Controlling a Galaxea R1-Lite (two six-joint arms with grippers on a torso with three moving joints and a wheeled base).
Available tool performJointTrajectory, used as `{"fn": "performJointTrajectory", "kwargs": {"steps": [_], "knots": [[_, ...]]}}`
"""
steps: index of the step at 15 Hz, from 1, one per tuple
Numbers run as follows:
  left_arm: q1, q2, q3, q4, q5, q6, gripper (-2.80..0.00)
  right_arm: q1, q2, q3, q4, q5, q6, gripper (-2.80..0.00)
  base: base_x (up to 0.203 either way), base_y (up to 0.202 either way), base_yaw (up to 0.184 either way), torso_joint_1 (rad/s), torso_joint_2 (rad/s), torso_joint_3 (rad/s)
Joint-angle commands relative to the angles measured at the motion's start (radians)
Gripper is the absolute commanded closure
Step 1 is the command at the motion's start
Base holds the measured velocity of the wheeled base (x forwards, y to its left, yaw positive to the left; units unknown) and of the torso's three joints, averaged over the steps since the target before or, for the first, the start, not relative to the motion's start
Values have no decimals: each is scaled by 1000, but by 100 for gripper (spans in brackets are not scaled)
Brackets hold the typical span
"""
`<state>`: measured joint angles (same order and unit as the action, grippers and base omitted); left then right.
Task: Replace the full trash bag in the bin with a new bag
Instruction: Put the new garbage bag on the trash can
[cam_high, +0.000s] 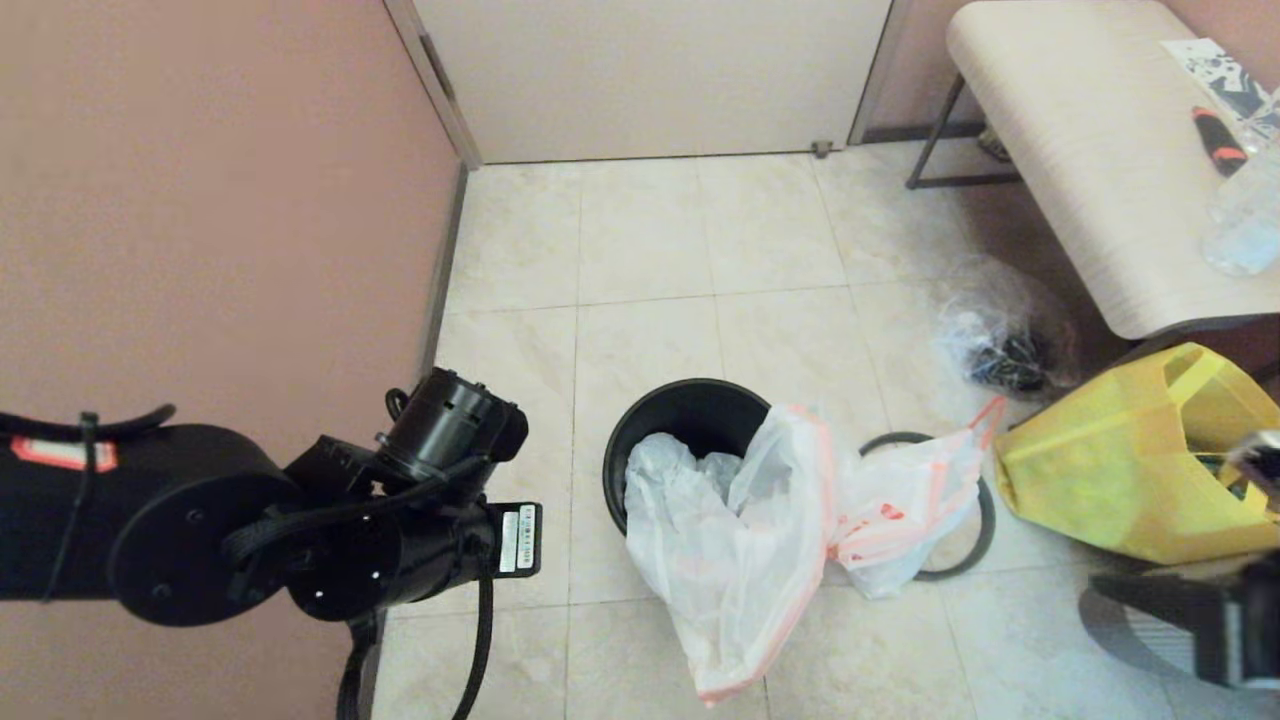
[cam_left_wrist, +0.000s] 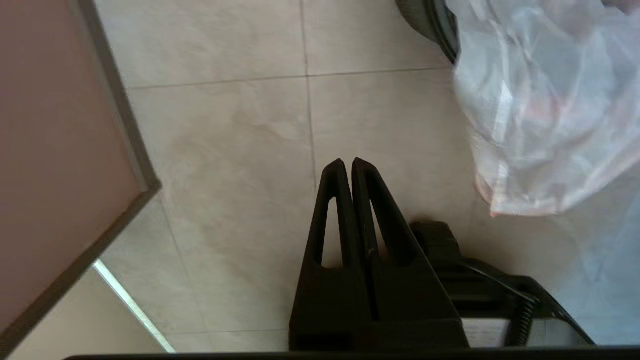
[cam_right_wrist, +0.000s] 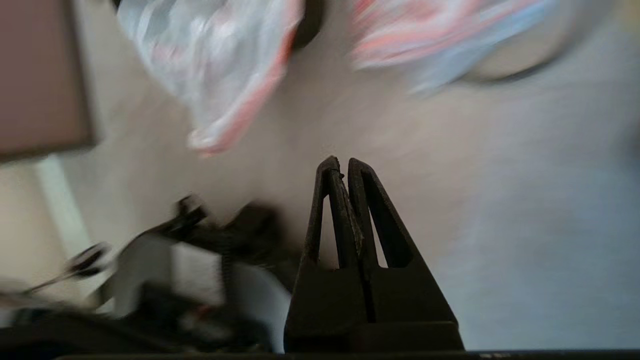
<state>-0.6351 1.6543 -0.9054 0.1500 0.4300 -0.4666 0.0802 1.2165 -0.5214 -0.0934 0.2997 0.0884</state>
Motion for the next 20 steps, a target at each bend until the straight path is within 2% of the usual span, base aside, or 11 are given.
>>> {"fn": "performJointTrajectory", "kwargs": {"steps": [1,3,5,6,9,17,18,20], "knots": [[15,2,-5,0,3,0,0,36,402,-105,-42,32,5,0,0,0,0,0,0,0],[-3,7,-14,0,3,0,0,65,612,-271,-99,133,9,0,0,0,0,0,0,0],[-12,4,-45,12,3,7,0,71,752,-412,-134,299,-17,0,0,0,0,0,0,0],[-12,3,-59,23,3,21,0,71,810,-461,-145,340,-52,-280,0,0,0,0,0,0],[-12,2,-69,23,1,51,0,67,880,-559,-165,379,-117,-280,0,0,0,0,0,0],[-6,1,-61,16,-7,54,0,69,1037,-693,-220,379,-119,-280,0,0,0,0,0,0],[-9,1,-59,16,-8,52,0,78,1061,-717,-216,377,-118,0,0,0,0,0,0,0],[-9,-10,-51,14,-8,51,0,90,1029,-693,-208,376,-108,0,0,0,0,0,0,0]]}}
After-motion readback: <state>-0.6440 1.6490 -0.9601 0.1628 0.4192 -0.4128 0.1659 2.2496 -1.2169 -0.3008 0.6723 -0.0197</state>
